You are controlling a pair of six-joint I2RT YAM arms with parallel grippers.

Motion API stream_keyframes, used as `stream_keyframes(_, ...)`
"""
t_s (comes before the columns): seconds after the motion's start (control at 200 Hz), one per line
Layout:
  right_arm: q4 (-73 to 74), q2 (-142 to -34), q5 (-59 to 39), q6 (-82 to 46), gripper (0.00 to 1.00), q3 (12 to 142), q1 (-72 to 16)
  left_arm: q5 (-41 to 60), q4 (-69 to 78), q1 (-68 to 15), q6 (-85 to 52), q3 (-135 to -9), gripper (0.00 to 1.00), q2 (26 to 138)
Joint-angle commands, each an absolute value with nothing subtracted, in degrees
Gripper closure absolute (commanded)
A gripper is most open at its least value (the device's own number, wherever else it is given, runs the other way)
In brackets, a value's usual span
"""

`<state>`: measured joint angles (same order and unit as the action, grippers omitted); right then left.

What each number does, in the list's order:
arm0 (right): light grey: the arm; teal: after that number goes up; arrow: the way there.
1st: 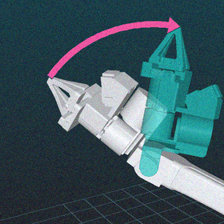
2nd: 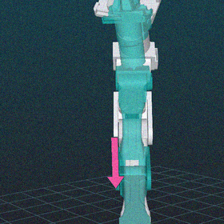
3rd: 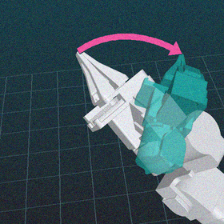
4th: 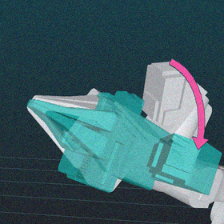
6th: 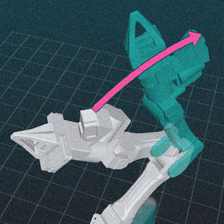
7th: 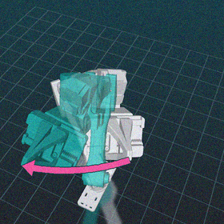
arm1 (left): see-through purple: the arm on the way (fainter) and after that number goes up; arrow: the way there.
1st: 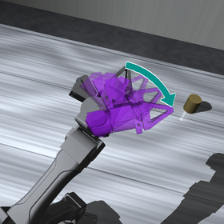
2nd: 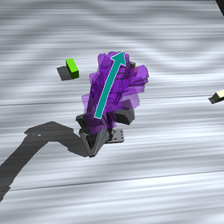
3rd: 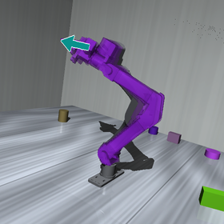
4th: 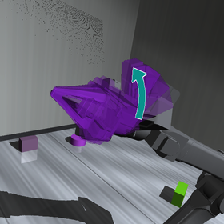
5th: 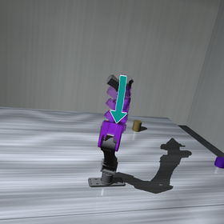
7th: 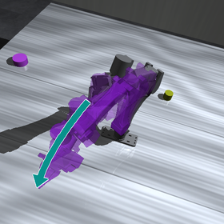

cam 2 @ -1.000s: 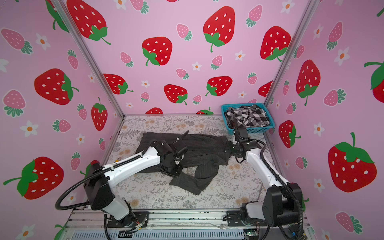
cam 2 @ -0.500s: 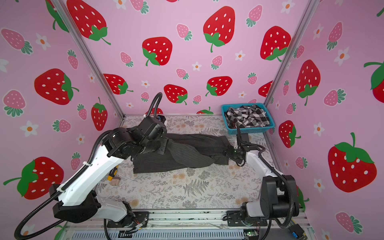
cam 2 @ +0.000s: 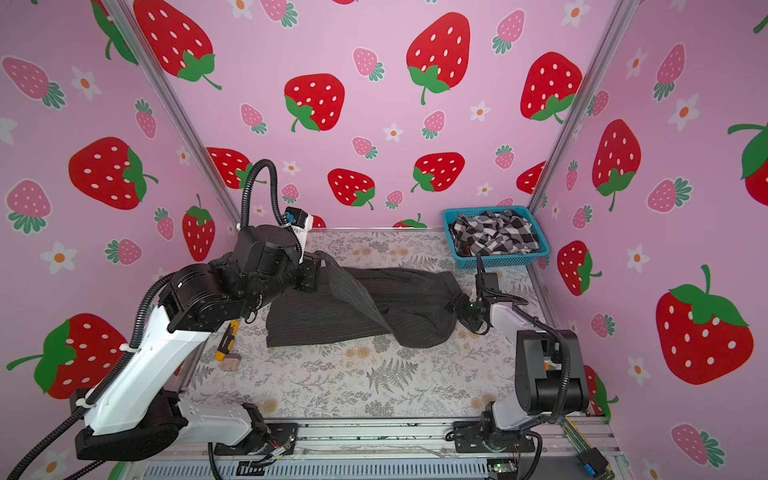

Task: Fold and stack the long sleeve shirts
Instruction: 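Lift the sleeve with the left gripper and carry it over the shirt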

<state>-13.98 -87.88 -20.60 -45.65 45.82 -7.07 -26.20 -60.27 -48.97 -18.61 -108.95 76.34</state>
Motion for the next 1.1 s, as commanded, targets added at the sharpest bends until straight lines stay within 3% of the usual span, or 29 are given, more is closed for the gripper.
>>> stream_keyframes(0.0,-13.12,-88.61,-20.09,-46.32,0.31,44.95,-6.77,-31.11,-54.78,-48.80,-18.47,-110.65,1.00,73.80)
stream_keyframes(0.395,-15.60,-83.64,-18.96,-42.08,0.36,43.89,-7.92,-29.58,-54.25,-48.36,-20.14,-112.51,1.00,75.21)
stream_keyframes(0.56,-23.91,-70.00,-0.84,-35.61,0.23,46.16,-12.70,-29.22,-57.63,-47.13,-21.82,-115.09,1.00,77.78)
stream_keyframes(0.75,-19.25,-57.31,-3.46,-31.45,0.17,42.19,-21.60,-24.22,-60.14,-42.55,-24.65,-116.90,1.00,81.65)
stream_keyframes(0.95,-18.65,-54.15,10.57,-35.87,0.15,39.07,-37.79,-21.48,-62.19,-39.20,-26.00,-121.92,1.00,85.28)
stream_keyframes(1.041,-18.46,-52.98,12.19,-36.61,0.01,37.21,-41.08,-21.07,-62.62,-38.99,-25.78,-123.83,1.00,86.02)
stream_keyframes(1.096,-18.72,-53.58,12.87,-36.57,0.00,36.92,-42.07,-20.88,-62.88,-38.72,-25.78,-124.67,1.00,86.15)
